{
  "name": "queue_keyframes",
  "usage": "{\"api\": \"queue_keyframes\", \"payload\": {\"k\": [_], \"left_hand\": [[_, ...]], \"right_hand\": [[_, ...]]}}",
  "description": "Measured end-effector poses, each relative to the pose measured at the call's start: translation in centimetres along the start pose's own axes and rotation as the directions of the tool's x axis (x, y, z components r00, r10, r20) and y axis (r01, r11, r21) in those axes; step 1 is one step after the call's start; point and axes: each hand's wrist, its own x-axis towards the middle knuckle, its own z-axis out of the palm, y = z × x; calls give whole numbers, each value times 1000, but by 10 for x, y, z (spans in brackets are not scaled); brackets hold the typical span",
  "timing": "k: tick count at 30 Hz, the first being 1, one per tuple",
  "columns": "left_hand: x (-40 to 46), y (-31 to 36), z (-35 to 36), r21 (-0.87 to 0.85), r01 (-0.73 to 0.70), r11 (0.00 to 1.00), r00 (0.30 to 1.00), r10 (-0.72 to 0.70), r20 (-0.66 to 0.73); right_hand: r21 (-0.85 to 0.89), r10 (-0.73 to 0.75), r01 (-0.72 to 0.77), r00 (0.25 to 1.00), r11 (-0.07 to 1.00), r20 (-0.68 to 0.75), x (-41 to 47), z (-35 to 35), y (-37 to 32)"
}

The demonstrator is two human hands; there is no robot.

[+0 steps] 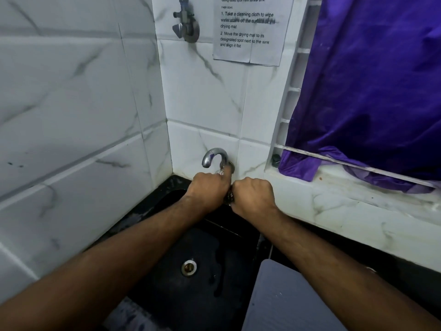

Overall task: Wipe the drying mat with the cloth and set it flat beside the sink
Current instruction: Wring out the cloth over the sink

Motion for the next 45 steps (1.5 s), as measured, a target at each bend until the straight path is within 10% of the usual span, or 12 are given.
{"api": "queue_keyframes", "payload": {"k": [6,11,14,20,22,25,31,34,39,45], "left_hand": [[-17,-36,24,316,-464,827,838,526,-146],[-23,-40,39,252,-591,766,761,633,-141],[-31,-31,50,188,-598,779,780,620,-88],[-46,-7,61,-282,-82,956,960,152,237],[-48,-11,55,-534,182,826,881,105,462],[-52,-18,46,-792,529,306,740,291,607],[-52,-18,24,-712,619,330,459,583,670],[-43,-19,19,-706,590,393,539,459,706],[-30,3,31,-460,315,830,875,-67,479],[-38,-4,61,-69,-191,979,979,185,-83]], "right_hand": [[312,38,-158,934,937,356,2,17,-17],[753,-299,-464,719,466,628,-7,26,-21],[720,-340,-527,645,451,684,-18,37,-20],[403,-144,-59,879,913,455,-28,41,-9],[458,-170,28,948,888,271,-44,43,-8],[430,-288,260,958,865,1,-71,45,-11],[218,-285,323,940,921,-189,-72,37,-17],[114,-295,300,954,947,-57,-54,34,-12],[67,-192,184,972,981,133,-32,35,-19],[90,15,-29,989,995,150,-17,36,-27]]}}
